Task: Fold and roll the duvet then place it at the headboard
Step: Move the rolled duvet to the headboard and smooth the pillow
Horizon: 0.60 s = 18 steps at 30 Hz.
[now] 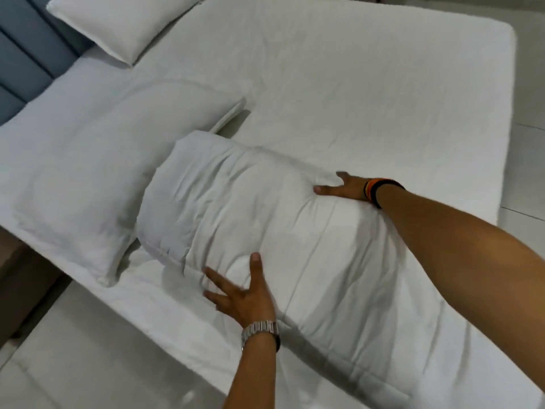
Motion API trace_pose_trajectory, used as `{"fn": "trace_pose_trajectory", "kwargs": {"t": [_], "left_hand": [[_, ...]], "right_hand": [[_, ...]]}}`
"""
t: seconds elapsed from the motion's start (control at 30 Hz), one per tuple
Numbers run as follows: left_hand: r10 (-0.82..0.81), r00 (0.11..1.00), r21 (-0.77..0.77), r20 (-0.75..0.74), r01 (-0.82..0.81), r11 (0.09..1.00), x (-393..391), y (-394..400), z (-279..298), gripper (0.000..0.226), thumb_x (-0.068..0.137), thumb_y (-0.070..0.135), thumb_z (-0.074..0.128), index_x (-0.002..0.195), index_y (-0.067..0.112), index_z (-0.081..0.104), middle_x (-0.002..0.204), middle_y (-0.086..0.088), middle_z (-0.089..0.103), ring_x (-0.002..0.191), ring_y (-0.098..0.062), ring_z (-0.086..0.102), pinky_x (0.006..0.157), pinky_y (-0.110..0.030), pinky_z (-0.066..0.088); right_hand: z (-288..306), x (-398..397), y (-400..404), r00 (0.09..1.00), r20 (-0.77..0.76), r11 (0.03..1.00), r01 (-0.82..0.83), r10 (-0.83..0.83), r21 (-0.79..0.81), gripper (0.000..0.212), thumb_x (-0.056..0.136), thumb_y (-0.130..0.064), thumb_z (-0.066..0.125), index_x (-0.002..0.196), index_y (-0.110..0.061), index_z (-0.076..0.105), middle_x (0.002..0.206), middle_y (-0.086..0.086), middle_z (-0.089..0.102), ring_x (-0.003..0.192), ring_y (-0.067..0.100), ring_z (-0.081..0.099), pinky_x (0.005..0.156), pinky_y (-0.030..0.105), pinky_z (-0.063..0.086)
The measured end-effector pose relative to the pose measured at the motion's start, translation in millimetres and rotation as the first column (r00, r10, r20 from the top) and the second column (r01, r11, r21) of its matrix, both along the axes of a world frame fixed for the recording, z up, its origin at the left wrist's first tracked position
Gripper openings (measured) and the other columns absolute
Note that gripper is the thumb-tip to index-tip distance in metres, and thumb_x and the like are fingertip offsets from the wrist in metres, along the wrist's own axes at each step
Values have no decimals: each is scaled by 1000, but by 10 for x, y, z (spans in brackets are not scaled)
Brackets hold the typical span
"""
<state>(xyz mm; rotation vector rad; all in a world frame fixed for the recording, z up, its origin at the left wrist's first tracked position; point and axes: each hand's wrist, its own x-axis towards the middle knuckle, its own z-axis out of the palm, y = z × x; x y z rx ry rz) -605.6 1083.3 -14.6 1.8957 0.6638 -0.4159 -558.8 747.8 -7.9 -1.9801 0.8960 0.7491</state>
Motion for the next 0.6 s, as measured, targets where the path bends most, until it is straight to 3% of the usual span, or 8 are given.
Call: {"fn": "trace_pose_trajectory", "kwargs": {"t": [0.13, 0.23, 0.37, 0.5, 0.6], "left_hand": [[143, 990, -58, -18, -144, 988, -72, 58, -212, 124, 48, 96, 70, 139, 79, -12, 172, -6, 4, 156, -26, 17, 121, -52, 22], [139, 990, -98, 35, -135, 986, -144, 135, -262, 134, 47, 98, 69, 153, 66, -7, 169, 0, 19, 147, -22, 34, 116, -38, 28], [132, 989, -171, 68, -119, 978, -155, 213, -131, 139, 45, 99, 67, 159, 56, -1, 166, 12, 19, 131, -3, 31, 109, -25, 22], [124, 990, -216, 60, -109, 970, -101, 325, 116, 128, 56, 90, 72, 158, 58, 2, 169, 11, 21, 148, -19, 37, 120, -36, 28], [114, 987, -228, 113, -86, 970, 34, 430, 441, 116, 69, 80, 74, 157, 60, 0, 168, 10, 26, 145, -23, 42, 118, -40, 35]], "right_hand": [[-475, -33, 255, 995, 73, 992, -69, 62, 103, 142, 48, -108, 50, 164, -32, 23, 170, -3, 27, 152, 20, 33, 126, 42, 21], [-440, -67, 289, 998, 44, 991, 37, -43, 125, 146, 42, -108, 54, 161, -26, 33, 163, 1, 39, 138, 21, 47, 109, 31, 30], [-302, -130, 401, 991, 20, 977, 124, -129, 171, 148, 42, -104, 62, 160, -18, 33, 161, 4, 43, 140, 25, 48, 116, 36, 32], [110, -206, 656, 948, 235, 949, 146, -215, 280, 118, 43, -97, 72, 145, -40, 50, 157, -7, 48, 126, 10, 55, 112, 30, 35], [586, -195, 804, 907, 343, 956, 166, -244, 241, 117, 48, -98, 67, 152, -61, 28, 150, -21, 35, 138, 5, 34, 122, 32, 23]]}}
